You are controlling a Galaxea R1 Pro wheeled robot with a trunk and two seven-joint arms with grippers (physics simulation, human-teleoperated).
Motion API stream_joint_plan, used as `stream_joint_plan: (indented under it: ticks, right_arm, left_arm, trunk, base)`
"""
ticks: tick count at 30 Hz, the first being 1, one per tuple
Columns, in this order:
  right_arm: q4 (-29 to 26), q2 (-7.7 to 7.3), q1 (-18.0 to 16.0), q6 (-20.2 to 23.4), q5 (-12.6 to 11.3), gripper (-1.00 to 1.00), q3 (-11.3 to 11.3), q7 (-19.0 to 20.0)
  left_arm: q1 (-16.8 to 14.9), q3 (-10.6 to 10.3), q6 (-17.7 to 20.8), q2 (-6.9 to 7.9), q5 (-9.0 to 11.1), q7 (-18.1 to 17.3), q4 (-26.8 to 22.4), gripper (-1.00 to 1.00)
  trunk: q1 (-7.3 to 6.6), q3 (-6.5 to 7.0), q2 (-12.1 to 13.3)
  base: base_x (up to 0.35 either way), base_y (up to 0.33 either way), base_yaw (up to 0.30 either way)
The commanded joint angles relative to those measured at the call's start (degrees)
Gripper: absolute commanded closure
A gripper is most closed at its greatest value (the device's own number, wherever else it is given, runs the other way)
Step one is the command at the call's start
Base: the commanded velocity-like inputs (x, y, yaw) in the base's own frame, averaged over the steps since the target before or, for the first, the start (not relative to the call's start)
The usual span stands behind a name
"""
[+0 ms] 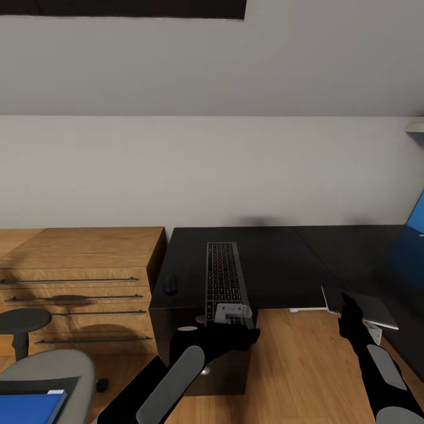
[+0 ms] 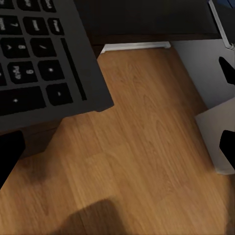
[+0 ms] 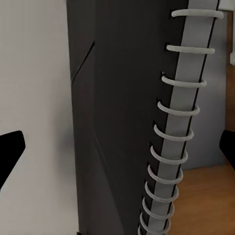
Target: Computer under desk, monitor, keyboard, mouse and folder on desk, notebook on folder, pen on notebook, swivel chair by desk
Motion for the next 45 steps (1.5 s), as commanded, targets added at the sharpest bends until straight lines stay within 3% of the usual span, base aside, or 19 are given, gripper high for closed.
stream_joint_plan:
  ticks: [1, 4, 5, 38, 45]
  right_arm:
    - [0.01, 0.01, -0.05, 0.35, -0.40, -1.00, -0.18, 0.17]
    - [-0.01, 0.01, -0.05, 0.33, -0.37, -1.00, -0.18, 0.17]
    - [-0.02, 0.00, -0.05, 0.31, -0.36, 1.00, -0.18, 0.15]
    - [-0.47, 0.33, -0.05, 0.31, 0.15, 1.00, 0.45, 0.61]
    - [-0.47, 0.42, -0.05, 0.24, 0.18, 1.00, 3.57, 0.64]
  left_arm:
    - [-0.05, -0.06, 0.02, -0.01, 0.59, 0.60, -0.05, -1.00]
    - [-0.05, -0.09, 0.02, -0.03, 0.60, 0.60, -0.01, -1.00]
    - [-0.05, -0.10, 0.02, -0.04, 0.60, 0.60, 0.01, -1.00]
    - [-0.05, -0.20, -0.03, -0.10, 0.50, 0.55, 0.69, -1.00]
    - [-0.05, -0.20, -0.05, -0.10, 0.37, 0.59, 0.69, -1.00]
  trunk:
    - [-0.01, -0.06, -0.03]
    - [-0.01, -0.06, -0.03]
    - [-0.01, -0.06, -0.03]
    - [-0.01, -0.06, -0.03]
    - [-0.01, -0.06, -0.03]
  base:
    - [0.000, 0.000, 0.000]
    - [0.000, 0.000, 0.000]
    - [0.000, 0.000, 0.000]
    - [-0.011, 0.000, 0.000]
    - [-0.286, 0.011, 0.000]
